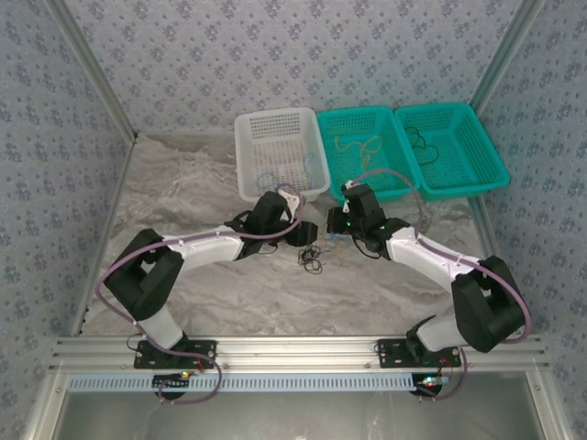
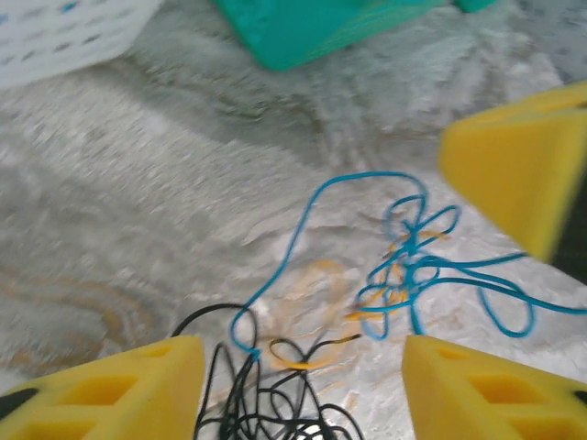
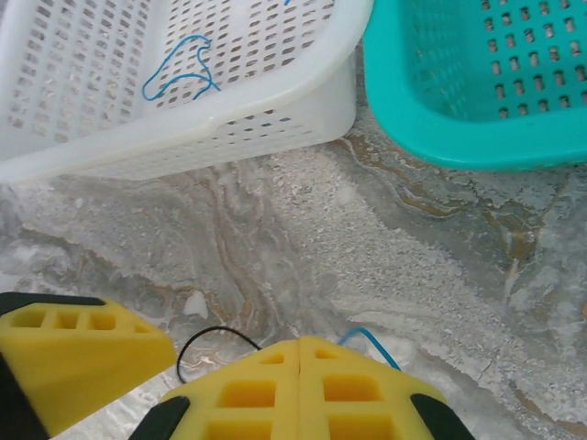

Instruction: Untangle the cables

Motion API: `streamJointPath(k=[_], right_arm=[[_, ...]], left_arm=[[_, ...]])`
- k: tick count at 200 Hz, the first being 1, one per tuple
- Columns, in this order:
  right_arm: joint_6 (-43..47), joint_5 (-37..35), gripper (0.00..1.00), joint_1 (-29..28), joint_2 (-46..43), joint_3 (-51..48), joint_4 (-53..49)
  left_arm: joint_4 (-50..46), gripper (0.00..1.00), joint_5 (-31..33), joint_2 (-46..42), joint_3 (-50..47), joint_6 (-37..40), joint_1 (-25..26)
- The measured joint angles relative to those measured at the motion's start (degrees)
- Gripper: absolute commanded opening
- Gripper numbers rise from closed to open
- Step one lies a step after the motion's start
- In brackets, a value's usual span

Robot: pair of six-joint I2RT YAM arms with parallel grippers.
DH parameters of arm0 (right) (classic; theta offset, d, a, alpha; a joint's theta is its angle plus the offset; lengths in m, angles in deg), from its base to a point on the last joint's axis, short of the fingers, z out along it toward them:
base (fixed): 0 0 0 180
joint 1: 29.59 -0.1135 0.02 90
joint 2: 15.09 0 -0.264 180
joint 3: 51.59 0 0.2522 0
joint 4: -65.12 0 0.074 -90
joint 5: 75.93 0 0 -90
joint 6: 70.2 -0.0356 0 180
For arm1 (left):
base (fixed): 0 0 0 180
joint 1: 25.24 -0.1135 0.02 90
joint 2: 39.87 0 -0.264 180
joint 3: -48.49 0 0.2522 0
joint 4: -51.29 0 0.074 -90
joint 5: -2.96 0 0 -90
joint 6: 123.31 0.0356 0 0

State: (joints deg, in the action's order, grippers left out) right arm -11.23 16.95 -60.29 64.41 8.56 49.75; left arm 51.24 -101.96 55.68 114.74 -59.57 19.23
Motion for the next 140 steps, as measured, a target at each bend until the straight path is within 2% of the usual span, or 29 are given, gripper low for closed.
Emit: streamJointPath(k=[63, 99, 140], right_arm=[[-2.3, 5.0, 0.00, 2.0, -1.8, -1.0, 1.0], [-5.6, 7.0, 0.00, 3.0, -2.6, -2.7, 2.6], [-7.9, 7.7, 0.00, 3.2, -3.3, -3.2, 3.6]], left_arm=[[7.6, 0.52, -6.7, 1.8, -0.2, 1.6, 0.3], [10.0, 0.50, -8.4, 4.3, -0.2, 0.2, 0.3], [12.9, 0.42, -9.2, 6.1, -0.2, -2.1, 0.3]])
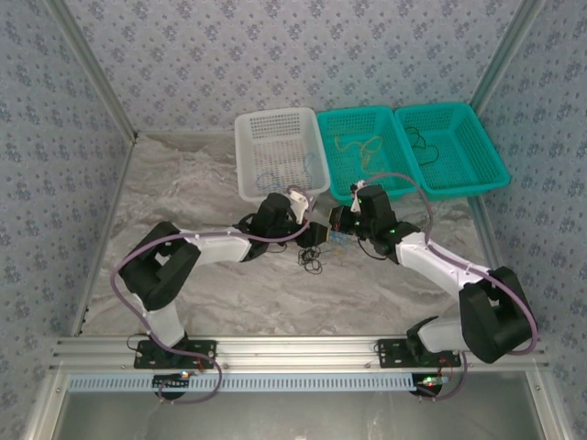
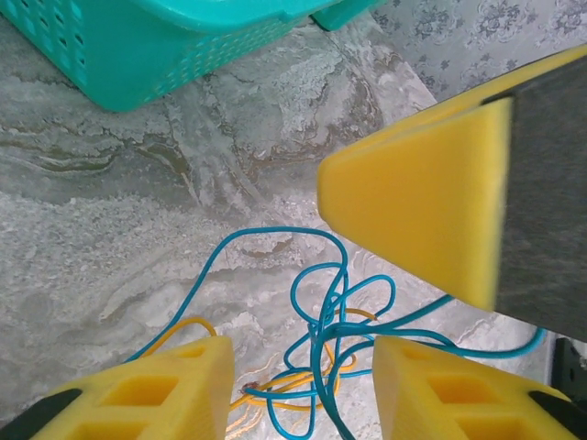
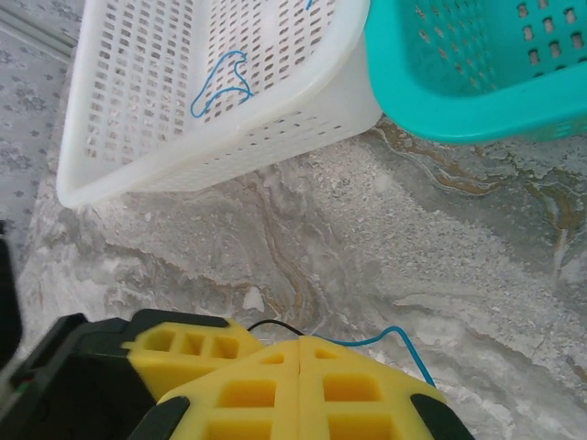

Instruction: Untangle the cables

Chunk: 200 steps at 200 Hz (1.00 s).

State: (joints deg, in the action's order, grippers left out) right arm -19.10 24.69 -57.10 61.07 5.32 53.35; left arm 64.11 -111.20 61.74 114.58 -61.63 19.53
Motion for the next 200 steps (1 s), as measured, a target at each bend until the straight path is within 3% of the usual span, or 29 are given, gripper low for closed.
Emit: streamJointPath(k=[29, 69, 134, 163, 200], right_arm=[[-1.9, 0.6, 0.00, 0.1, -0.7, -0.6, 1.8], [-3.3, 1.7, 0.00, 1.4, -2.3, -1.5, 3.4], [-1.1, 2.9, 0.00, 11.4, -18.3, -5.0, 2.2], [2.6, 4.5, 0.49, 11.4, -17.2, -5.2, -0.1], [5.1, 4.6, 0.59, 7.3, -9.6, -7.2, -0.3]], left_arm=[[0.8, 0.38, -0.5, 1.3, 0.0, -1.3, 0.0], [0.4, 0.00, 1.3, 2.4, 0.5, -2.9, 0.0], [-2.6, 0.00, 8.4, 2.3, -2.2, -5.7, -2.4], [-4.7, 0.00, 9.0, 1.6, -2.5, -5.9, -3.2], [-5.8, 0.00, 8.2, 0.2, 0.1, -8.2, -3.1]])
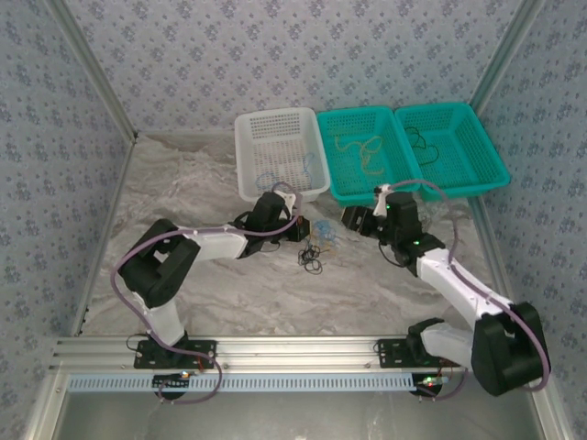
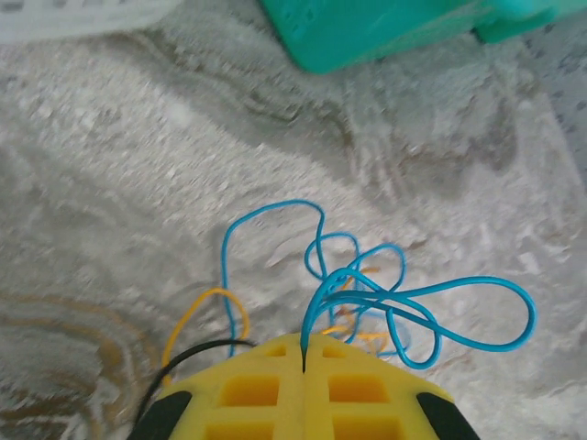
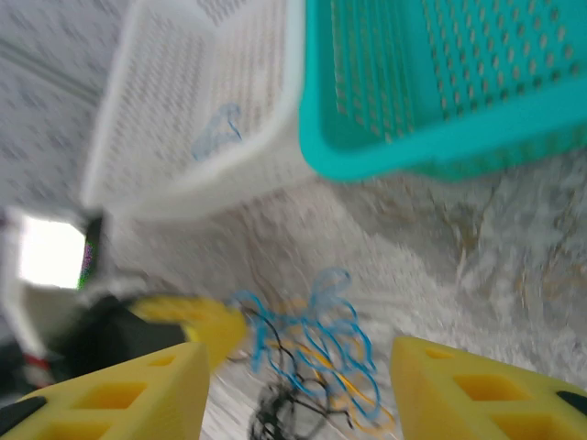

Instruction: Untangle the cables

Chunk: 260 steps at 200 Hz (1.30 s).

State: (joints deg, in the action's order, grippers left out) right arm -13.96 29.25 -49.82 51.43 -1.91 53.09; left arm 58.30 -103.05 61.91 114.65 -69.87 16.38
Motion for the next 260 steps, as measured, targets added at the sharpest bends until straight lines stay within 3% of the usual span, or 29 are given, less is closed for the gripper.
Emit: streamJointPath(k=[63, 100, 146, 205, 236, 260], right_arm=[[0.6, -5.4, 0.69, -8.6, 11.8, -3.2, 8.0], [0.2, -10.9, 0.83, -10.5, 17.3, -3.8, 16.0], [0.9, -17.4, 0.86, -12.5, 22.5, -3.5, 22.8], [2.2, -21.5, 0.68, -15.0, 29.2, -0.3, 26.6], [2.8, -23.5, 0.51, -16.3, 31.1, 1.7, 26.8], [3.8, -23.9, 0.29, -16.7, 31.5, 2.3, 25.4]], left_arm=[[-0.1, 0.00, -1.1, -0.3, 1.4, -4.1, 0.0], [-0.3, 0.00, -1.2, -1.0, 1.5, -5.0, 0.0], [-0.3, 0.00, -1.6, -1.2, 1.5, -5.9, 0.0], [-0.5, 0.00, -1.5, -2.4, 1.5, -6.4, 0.0], [-0.5, 0.00, -1.6, -4.6, 1.5, -6.4, 0.0], [-1.4, 0.00, -1.2, -7.4, 1.4, -4.6, 0.0]])
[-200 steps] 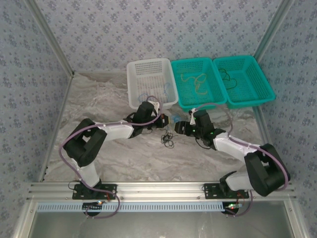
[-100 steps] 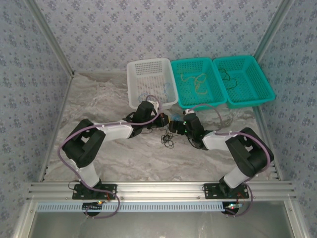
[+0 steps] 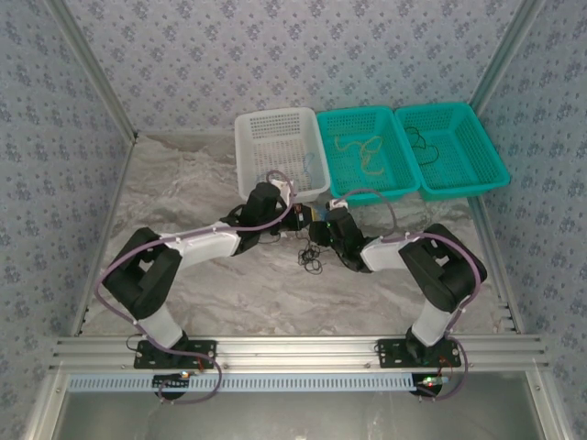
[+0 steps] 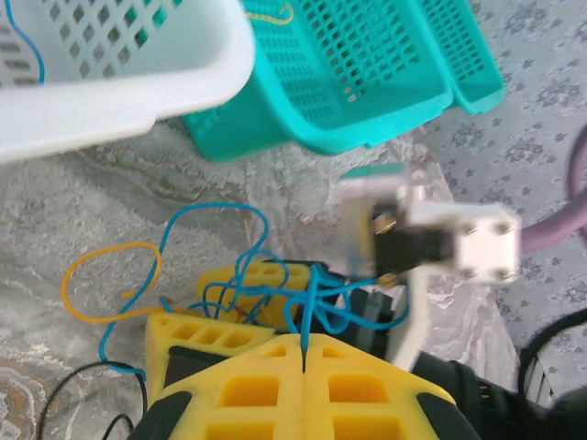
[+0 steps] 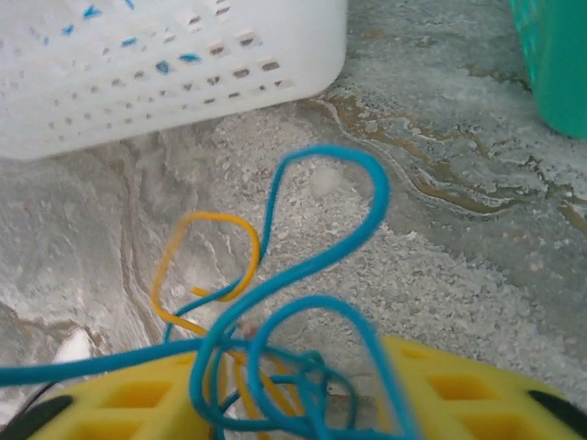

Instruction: Untangle the cables

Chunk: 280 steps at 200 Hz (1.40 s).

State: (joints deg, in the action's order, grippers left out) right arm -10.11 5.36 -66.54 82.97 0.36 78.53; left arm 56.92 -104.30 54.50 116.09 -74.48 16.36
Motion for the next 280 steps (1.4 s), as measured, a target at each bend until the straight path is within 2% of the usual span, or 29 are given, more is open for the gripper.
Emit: streamJointPath(k=[43, 66, 103, 138, 181, 199, 223, 243, 260, 272, 280], right_arm=[[1.2, -0.1, 0.00, -0.3, -0.7, 0.0, -5.6], [2.4, -0.5, 0.00, -0.3, -3.6, -0.4, -9.0], [4.2, -0.7, 0.00, -0.1, -8.4, -1.9, -13.7], [4.9, -0.5, 0.01, 0.1, -11.1, -1.9, -15.2], [2.6, -0.6, 0.15, 0.8, -11.8, -1.3, -15.8], [1.0, -1.9, 0.24, 2.2, -11.8, -1.6, -19.9], [0.1, -2.9, 0.28, 4.4, -11.7, -3.9, -25.4], [0.1, -2.8, 0.37, 4.3, -12.0, -4.0, -25.6], [0.7, -2.0, 0.38, 4.3, -12.2, -4.0, -25.6], [0.8, -1.7, 0.34, 4.3, -12.4, -4.0, -25.9], [0.8, -1.2, 0.28, 4.4, -12.6, -4.0, -26.1]], left_arm=[[-4.4, 0.00, 1.9, -6.7, 0.6, 5.3, -1.0], [-8.4, 0.00, 3.6, -8.2, 2.4, 8.3, -2.7], [-13.5, 0.00, 4.9, -10.8, 4.7, 11.0, -8.2], [-19.5, 0.00, 6.8, -11.7, 7.1, 12.9, -9.2], [-25.7, 0.00, 9.1, -14.7, 7.1, 12.2, -11.7], [-25.6, 0.00, 9.7, -16.0, 7.5, 11.8, -13.6], [-24.2, 0.00, 9.5, -17.5, 9.8, 11.1, -15.7], [-22.3, 0.00, 8.5, -18.0, 11.5, 10.9, -15.7], [-22.0, 0.00, 7.0, -18.0, 12.0, 10.9, -15.6], [-22.0, 0.13, 4.2, -17.4, 12.3, 11.6, -15.6], [-22.0, 0.30, 2.4, -16.5, 12.9, 12.3, -15.4]])
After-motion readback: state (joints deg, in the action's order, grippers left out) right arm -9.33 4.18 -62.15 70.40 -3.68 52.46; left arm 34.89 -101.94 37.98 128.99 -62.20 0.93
